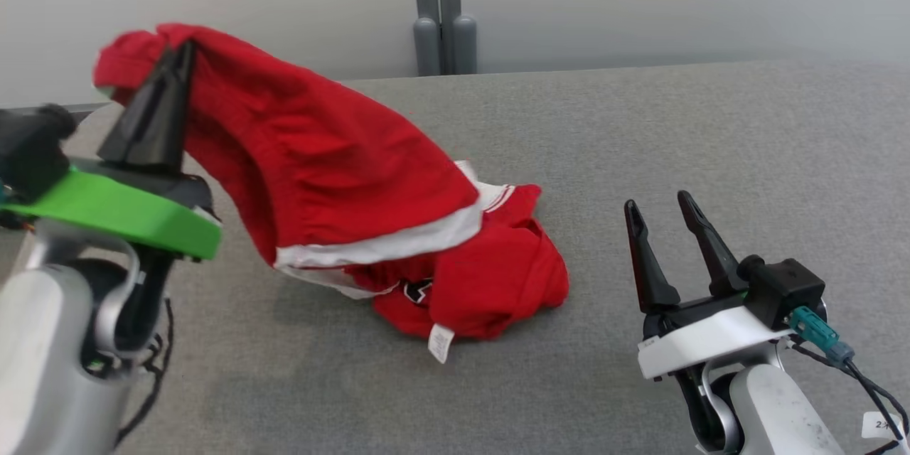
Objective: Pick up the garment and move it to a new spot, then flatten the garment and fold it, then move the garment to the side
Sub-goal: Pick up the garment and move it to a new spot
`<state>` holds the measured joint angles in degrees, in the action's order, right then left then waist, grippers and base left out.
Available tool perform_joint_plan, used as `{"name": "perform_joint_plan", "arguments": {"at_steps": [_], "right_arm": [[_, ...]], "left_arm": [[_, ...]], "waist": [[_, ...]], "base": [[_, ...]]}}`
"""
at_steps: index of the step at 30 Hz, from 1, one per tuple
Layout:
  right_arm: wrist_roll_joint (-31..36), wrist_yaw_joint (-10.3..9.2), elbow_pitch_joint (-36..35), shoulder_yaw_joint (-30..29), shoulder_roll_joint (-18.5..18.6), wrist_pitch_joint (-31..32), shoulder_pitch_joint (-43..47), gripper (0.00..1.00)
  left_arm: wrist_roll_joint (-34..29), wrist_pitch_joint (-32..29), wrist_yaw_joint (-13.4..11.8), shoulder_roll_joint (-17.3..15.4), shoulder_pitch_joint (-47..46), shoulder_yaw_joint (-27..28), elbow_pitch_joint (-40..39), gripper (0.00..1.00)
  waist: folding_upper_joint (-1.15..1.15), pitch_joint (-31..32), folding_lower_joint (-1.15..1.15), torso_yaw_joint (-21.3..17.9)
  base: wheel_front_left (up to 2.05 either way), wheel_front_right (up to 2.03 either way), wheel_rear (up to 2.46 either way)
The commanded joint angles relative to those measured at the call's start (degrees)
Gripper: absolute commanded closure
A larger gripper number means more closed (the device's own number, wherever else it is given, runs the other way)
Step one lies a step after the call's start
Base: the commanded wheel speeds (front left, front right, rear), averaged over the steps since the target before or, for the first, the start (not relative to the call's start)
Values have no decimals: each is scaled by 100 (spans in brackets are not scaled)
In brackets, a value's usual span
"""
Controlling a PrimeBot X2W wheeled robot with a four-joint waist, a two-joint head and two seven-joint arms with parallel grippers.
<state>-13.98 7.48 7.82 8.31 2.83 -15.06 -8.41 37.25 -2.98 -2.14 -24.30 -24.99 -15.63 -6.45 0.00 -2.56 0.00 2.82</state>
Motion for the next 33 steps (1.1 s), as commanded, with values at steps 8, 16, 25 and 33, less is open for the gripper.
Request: {"name": "perform_joint_plan", "arguments": {"at_steps": [8, 16, 25, 33], "right_arm": [[-77, 2, -48, -2, 13, -17, -108, 0], [11, 2, -31, 65, 13, -17, -257, 0], [107, 2, 4, 135, 13, -17, -403, 0], [160, 2, 39, 155, 14, -17, -470, 0]], "left_arm": [[114, -228, -26, -667, -729, 623, 459, 100], [197, 148, -175, -996, -865, 1241, 1533, 100], [440, 543, 172, -632, -543, 1185, 3499, 100], [582, 797, 654, -214, -719, 966, 5334, 55]], "waist": [[0, -228, 0, 398], [0, -478, 0, 385], [0, -696, 0, 278], [0, -770, 0, 242]], "base": [[0, 0, 0], [0, 0, 0], [0, 0, 0], [0, 0, 0]]}}
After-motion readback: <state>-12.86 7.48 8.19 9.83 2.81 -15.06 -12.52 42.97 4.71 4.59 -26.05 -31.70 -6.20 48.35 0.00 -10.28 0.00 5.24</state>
